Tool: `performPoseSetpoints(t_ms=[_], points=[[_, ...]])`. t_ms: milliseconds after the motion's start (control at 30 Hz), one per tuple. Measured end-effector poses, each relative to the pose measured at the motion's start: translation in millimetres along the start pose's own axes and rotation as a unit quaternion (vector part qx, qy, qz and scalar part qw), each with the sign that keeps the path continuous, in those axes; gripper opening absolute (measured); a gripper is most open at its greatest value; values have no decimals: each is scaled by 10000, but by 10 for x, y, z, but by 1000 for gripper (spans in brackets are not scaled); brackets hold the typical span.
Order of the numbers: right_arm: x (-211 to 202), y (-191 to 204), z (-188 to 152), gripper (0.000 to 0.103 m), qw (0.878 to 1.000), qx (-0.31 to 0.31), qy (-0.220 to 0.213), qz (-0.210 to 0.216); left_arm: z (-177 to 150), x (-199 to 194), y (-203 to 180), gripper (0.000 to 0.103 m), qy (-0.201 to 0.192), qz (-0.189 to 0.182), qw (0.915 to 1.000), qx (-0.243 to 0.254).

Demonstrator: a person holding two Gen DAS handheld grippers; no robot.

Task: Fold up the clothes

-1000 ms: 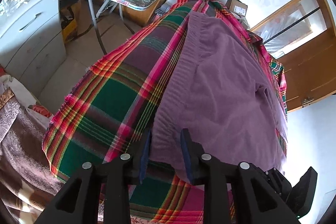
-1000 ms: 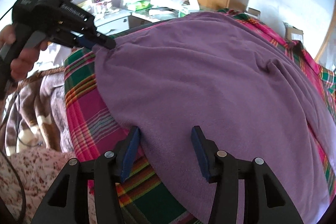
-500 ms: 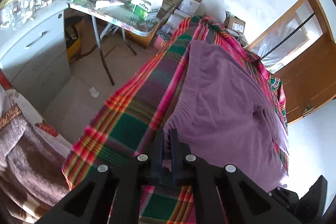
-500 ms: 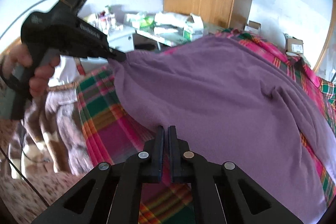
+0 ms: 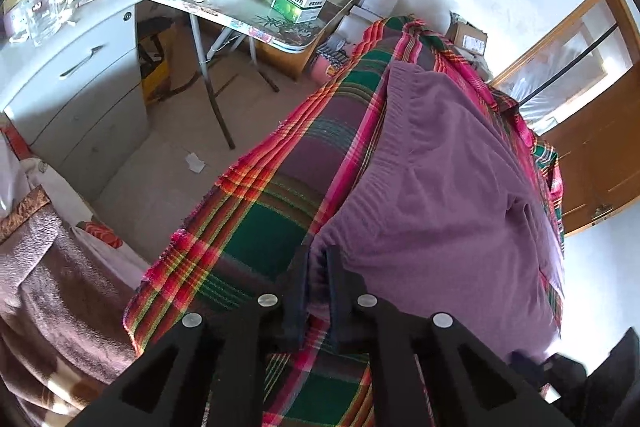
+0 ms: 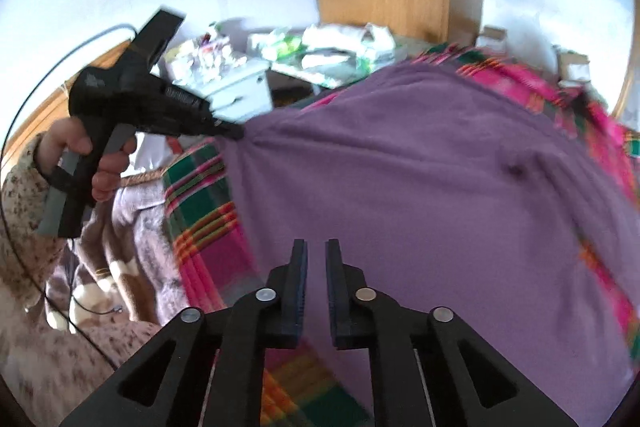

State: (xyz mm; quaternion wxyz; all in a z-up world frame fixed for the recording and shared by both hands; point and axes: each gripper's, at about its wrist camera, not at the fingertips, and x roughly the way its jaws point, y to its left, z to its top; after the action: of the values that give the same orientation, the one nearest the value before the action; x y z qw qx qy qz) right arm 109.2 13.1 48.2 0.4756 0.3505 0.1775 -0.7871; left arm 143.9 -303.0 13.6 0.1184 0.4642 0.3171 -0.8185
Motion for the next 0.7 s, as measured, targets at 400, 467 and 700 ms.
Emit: performPoseSetpoints(t_ms=[400, 467, 700], points=[[-390, -1739, -163, 27, 9802, 1106, 40, -1640, 53, -159, -673, 11, -466, -268, 9934, 1009], [-347, -1884, -150, 27, 9813, 1199, 63, -1503, 64, -8, -931, 12, -268, -530, 9898, 1292], [3, -1943, -148, 27, 9901, 776, 557, -1030, -17, 651, -1717, 12, 541, -1012, 9721, 2048]])
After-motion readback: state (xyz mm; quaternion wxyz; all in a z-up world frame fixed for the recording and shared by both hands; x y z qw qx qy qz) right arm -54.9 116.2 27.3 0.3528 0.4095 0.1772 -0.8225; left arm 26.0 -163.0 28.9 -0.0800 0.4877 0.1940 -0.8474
